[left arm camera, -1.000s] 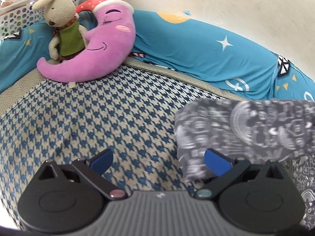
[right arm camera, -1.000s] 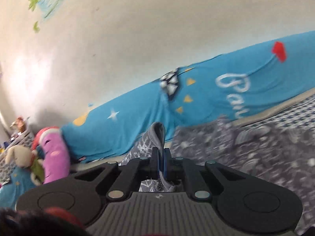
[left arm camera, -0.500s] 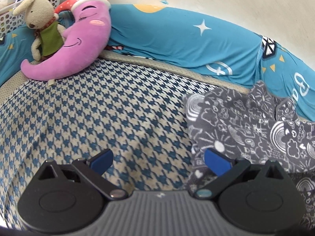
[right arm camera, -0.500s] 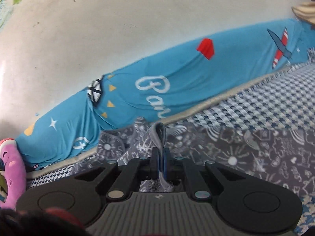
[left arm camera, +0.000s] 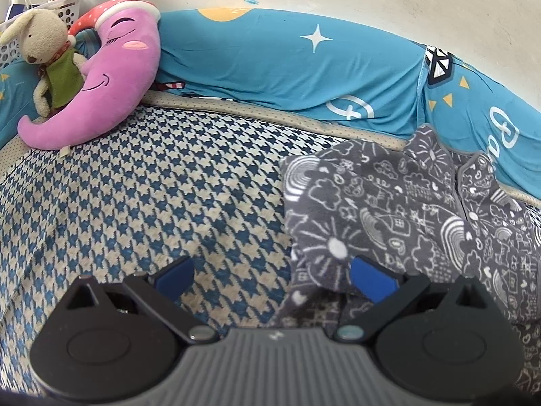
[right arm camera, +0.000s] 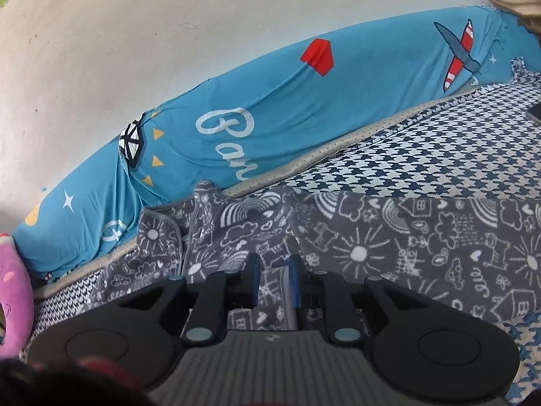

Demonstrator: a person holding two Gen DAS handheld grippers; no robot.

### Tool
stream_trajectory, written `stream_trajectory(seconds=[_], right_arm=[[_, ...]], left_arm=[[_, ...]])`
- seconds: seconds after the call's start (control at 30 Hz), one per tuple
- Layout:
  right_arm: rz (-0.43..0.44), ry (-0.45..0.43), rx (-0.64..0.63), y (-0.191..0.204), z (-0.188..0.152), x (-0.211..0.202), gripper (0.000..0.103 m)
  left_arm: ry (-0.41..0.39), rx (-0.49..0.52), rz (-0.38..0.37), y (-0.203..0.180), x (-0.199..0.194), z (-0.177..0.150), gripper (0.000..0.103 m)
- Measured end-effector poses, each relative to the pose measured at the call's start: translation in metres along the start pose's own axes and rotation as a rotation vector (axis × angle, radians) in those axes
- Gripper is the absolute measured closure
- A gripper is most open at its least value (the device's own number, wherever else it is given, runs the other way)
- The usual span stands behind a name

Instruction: Fold clothes

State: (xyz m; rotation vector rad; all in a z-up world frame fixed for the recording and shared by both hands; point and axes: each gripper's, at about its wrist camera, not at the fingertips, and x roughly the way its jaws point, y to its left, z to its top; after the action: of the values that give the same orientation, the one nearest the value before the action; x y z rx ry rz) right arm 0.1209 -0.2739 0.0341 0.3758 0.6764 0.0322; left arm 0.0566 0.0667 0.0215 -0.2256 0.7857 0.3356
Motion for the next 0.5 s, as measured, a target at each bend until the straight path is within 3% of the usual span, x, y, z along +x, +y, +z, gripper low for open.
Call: stream_trajectory(seconds=[0.37,0.5], right_arm=[[0.128,0.129,-0.007,-0.002,-0.013,0.011,0.083],[0.116,0.183,-0.015,0.003,-0.02,0.02,0.083]], left_arm=[[-0.003,0.042,0.026,-0.012,0.011,-0.001,0.0],[0.0,0.044,0.034,-0.014,0.015,0.0,0.0]])
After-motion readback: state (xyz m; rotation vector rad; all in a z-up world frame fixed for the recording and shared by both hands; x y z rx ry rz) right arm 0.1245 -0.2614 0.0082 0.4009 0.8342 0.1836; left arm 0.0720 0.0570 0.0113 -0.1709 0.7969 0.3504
